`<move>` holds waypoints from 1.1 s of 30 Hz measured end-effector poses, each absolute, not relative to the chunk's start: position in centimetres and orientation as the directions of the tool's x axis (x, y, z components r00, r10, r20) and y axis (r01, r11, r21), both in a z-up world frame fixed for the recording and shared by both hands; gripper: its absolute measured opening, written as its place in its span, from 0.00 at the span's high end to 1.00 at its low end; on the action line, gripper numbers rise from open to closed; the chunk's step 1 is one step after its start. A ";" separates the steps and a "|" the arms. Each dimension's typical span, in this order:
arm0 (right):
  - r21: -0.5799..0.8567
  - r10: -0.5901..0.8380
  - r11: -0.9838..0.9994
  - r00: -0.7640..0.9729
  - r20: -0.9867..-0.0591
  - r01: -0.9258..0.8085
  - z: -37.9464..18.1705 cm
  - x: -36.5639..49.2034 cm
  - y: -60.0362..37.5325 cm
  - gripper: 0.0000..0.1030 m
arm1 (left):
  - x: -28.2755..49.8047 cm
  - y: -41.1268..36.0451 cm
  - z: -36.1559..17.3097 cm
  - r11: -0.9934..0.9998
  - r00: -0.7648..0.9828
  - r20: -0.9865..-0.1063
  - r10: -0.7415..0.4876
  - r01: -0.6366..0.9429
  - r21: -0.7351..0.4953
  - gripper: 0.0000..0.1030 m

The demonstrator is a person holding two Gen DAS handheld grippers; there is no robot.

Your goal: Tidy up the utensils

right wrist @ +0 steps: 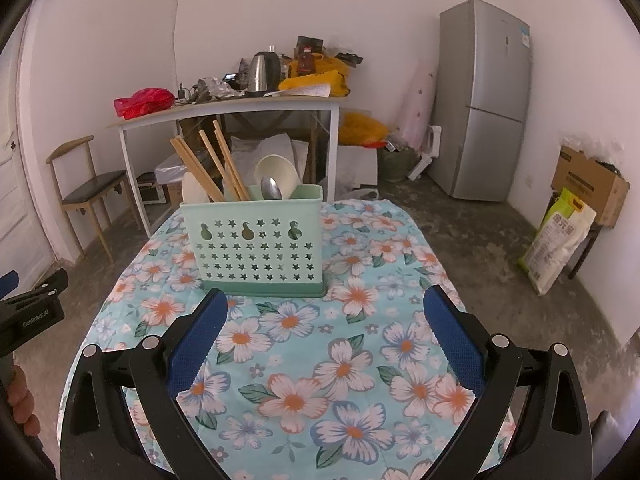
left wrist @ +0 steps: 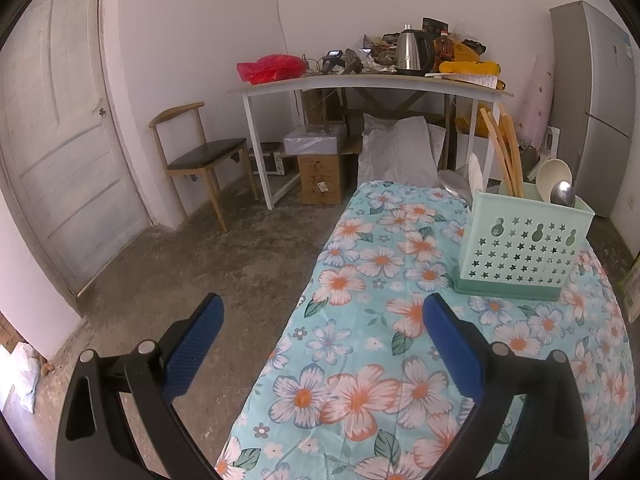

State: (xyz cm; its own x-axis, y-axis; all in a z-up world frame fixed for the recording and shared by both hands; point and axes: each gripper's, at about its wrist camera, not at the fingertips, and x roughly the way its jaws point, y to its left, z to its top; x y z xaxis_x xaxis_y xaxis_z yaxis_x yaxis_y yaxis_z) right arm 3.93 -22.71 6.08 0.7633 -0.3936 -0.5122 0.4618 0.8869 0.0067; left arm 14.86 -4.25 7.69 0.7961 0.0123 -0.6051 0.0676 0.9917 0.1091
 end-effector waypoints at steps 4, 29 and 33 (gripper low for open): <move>0.006 -0.394 0.887 0.764 -0.512 0.461 6.1 3.9 -22.7 0.08 | 14.8 -4.3 7.7 0.992 0.797 -0.604 0.012 0.068 0.109 0.05; 0.009 -0.403 0.882 0.764 -0.504 0.471 6.9 3.6 -23.7 0.08 | 14.8 -4.5 7.7 0.989 0.797 -0.603 0.007 0.082 0.120 0.05; 0.009 -0.403 0.882 0.764 -0.504 0.471 6.9 3.6 -23.7 0.08 | 14.8 -4.5 7.7 0.989 0.798 -0.603 0.008 0.082 0.121 0.05</move>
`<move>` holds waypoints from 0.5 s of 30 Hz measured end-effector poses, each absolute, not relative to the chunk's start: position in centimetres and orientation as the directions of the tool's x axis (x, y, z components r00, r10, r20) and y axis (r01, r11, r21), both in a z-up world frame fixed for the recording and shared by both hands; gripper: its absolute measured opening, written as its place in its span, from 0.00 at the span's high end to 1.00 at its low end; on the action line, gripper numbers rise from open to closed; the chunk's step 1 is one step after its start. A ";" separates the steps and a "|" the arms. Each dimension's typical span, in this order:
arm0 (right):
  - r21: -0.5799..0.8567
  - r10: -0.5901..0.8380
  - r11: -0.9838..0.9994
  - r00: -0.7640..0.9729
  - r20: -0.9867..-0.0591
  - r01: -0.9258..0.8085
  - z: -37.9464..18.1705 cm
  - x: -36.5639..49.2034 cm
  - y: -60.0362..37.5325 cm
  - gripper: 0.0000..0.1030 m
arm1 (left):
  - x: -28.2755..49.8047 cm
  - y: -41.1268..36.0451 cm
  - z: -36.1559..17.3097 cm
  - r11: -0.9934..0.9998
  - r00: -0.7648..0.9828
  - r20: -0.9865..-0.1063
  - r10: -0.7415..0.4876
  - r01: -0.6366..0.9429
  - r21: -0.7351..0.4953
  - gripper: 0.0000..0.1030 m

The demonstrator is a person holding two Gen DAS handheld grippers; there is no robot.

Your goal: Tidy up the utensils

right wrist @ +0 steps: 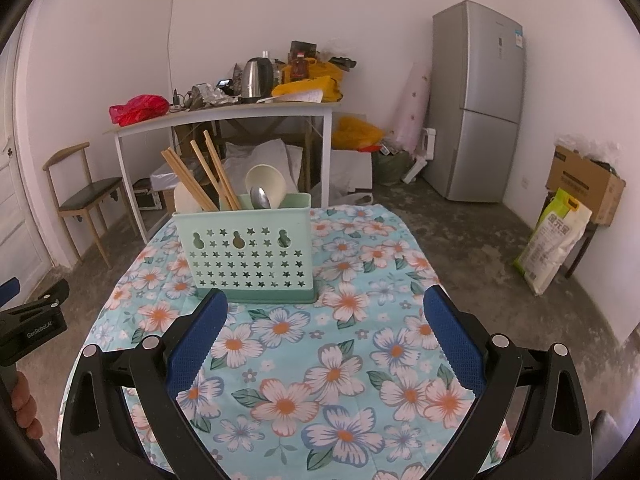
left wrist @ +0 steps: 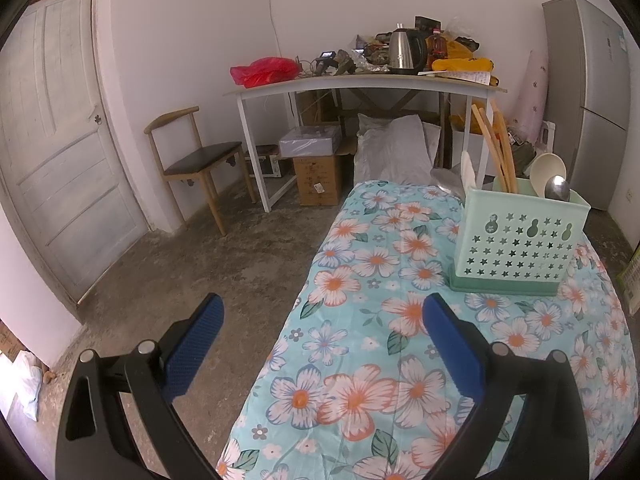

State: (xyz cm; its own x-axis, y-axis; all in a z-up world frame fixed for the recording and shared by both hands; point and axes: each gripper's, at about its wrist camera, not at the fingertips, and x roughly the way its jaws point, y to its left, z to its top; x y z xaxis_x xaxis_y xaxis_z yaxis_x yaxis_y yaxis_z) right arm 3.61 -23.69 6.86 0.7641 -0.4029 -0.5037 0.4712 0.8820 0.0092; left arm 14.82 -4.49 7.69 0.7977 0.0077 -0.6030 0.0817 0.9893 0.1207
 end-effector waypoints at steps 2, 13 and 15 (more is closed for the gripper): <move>0.009 -0.403 0.882 0.764 -0.504 0.472 6.9 3.6 -23.7 0.08 | 14.8 -4.5 7.7 0.989 0.797 -0.604 0.008 0.082 0.121 0.05; 0.009 -0.403 0.882 0.764 -0.504 0.471 6.9 3.6 -23.7 0.08 | 14.8 -4.5 7.7 0.989 0.797 -0.604 0.008 0.082 0.120 0.05; 0.009 -0.403 0.882 0.764 -0.504 0.471 6.9 3.6 -23.7 0.08 | 14.8 -4.5 7.7 0.989 0.797 -0.604 0.007 0.082 0.120 0.05</move>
